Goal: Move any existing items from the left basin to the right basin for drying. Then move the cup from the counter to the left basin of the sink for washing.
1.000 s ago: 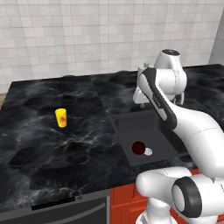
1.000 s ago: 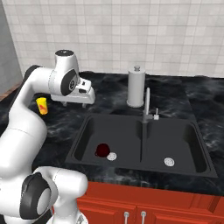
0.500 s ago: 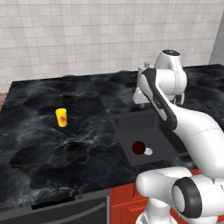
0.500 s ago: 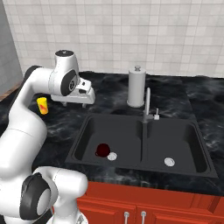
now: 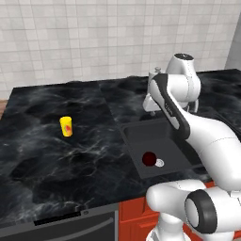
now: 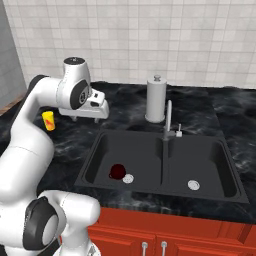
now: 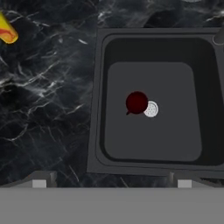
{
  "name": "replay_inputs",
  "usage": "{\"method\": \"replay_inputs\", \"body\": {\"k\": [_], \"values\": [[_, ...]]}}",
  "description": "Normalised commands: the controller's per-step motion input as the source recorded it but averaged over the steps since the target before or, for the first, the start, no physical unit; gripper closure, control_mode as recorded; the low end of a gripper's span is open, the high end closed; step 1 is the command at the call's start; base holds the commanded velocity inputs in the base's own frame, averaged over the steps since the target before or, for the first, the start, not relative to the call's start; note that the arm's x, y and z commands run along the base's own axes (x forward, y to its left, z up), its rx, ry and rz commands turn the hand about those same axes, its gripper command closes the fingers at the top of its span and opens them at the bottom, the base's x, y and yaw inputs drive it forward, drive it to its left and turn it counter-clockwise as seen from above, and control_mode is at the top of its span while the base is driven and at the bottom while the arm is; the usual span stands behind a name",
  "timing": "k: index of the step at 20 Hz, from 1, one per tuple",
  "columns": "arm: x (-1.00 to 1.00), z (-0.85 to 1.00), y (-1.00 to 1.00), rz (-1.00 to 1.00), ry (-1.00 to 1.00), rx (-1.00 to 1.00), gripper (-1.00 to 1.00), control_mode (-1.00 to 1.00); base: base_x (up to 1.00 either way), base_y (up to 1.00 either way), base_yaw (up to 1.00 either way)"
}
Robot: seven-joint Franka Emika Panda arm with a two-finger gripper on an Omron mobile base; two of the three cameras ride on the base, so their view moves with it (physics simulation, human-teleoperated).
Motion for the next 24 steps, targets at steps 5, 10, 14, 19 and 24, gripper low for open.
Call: {"method": "replay_inputs", "body": {"k": [5, 10, 14, 19, 24], "values": [[0.00, -0.02, -0.03, 0.00, -0.01, 0.00, -1.00, -1.00, 0.00, 0.00, 0.00], [0.02, -0.30, -0.16, 0.00, 0.01, 0.00, -1.00, -1.00, 0.00, 0.00, 0.00], [0.02, -0.46, -0.16, -0.03, 0.00, 0.00, -1.00, -1.00, 0.00, 0.00, 0.00], [0.00, -0.49, -0.10, -0.12, 0.00, 0.00, -1.00, -1.00, 0.00, 0.00, 0.00], [0.00, -0.32, -0.01, -0.28, 0.03, 0.00, -1.00, -1.00, 0.00, 0.00, 0.00]]}}
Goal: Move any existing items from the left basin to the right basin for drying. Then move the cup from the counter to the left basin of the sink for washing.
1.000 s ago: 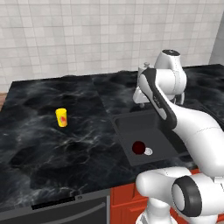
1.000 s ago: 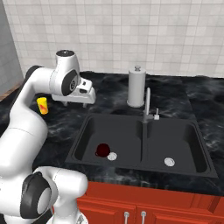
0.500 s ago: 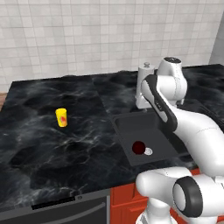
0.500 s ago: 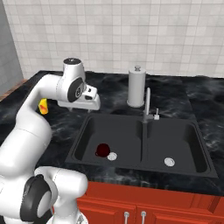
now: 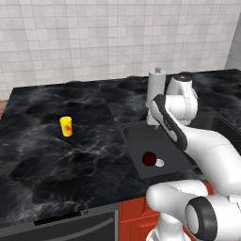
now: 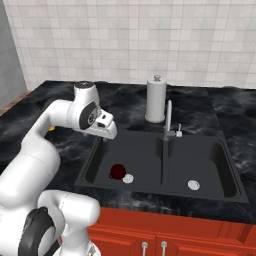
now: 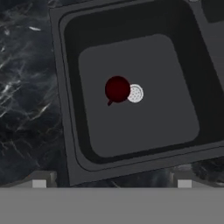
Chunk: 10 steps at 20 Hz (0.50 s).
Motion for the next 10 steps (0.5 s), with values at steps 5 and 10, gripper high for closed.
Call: {"method": "replay_inputs", "body": {"k": [5, 10], "values": [[0.01, -0.23, 0.00, -0.33, 0.05, 0.00, -1.00, -1.00, 0.00, 0.00, 0.00], [0.12, -0.07, 0.00, -0.23, 0.03, 0.00, -1.00, -1.00, 0.00, 0.00, 0.00]]}}
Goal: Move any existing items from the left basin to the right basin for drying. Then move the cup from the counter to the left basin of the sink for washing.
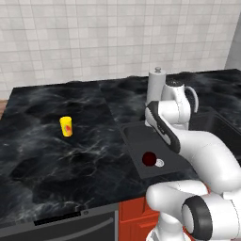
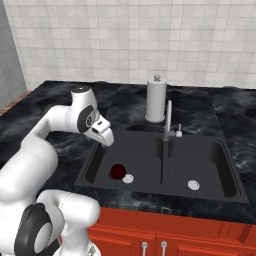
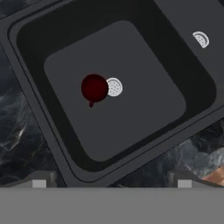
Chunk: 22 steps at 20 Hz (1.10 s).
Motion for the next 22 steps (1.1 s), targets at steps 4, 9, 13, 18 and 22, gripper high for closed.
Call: {"method": "replay_inputs", "body": {"k": [4, 9, 13, 18, 22], "values": [[0.08, -0.11, 0.00, -0.13, 0.01, 0.00, -1.00, -1.00, 0.00, 0.00, 0.00], [0.08, -0.18, 0.01, -0.06, 0.04, 0.00, -1.00, -1.00, 0.00, 0.00, 0.00], [0.09, -0.17, 0.00, -0.03, 0.05, 0.00, -1.00, -1.00, 0.00, 0.00, 0.00], [0.04, -0.15, 0.00, -0.01, 0.02, 0.00, -1.00, -1.00, 0.00, 0.00, 0.00], [0.01, -0.14, 0.00, 0.00, 0.00, 0.01, -1.00, -1.00, 0.00, 0.00, 0.00]]}}
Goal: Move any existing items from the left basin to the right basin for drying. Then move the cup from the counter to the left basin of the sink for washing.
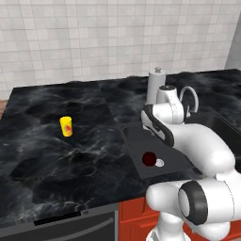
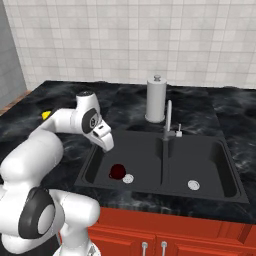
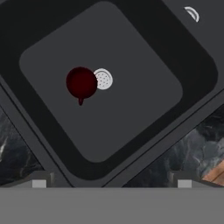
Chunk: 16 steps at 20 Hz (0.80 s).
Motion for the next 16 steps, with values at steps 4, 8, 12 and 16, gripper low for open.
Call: {"method": "replay_inputs", "body": {"k": [4, 8, 12, 16], "values": [[0.06, -0.08, 0.00, 0.00, 0.03, 0.00, -1.00, -1.00, 0.00, 0.00, 0.00], [0.04, -0.09, 0.00, 0.00, 0.03, 0.00, -1.00, -1.00, 0.00, 0.00, 0.00], [0.02, -0.08, 0.00, 0.00, 0.02, 0.00, -1.00, -1.00, 0.00, 0.00, 0.00], [0.00, -0.07, 0.00, 0.00, 0.01, 0.00, -1.00, -1.00, 0.00, 0.00, 0.00]]}}
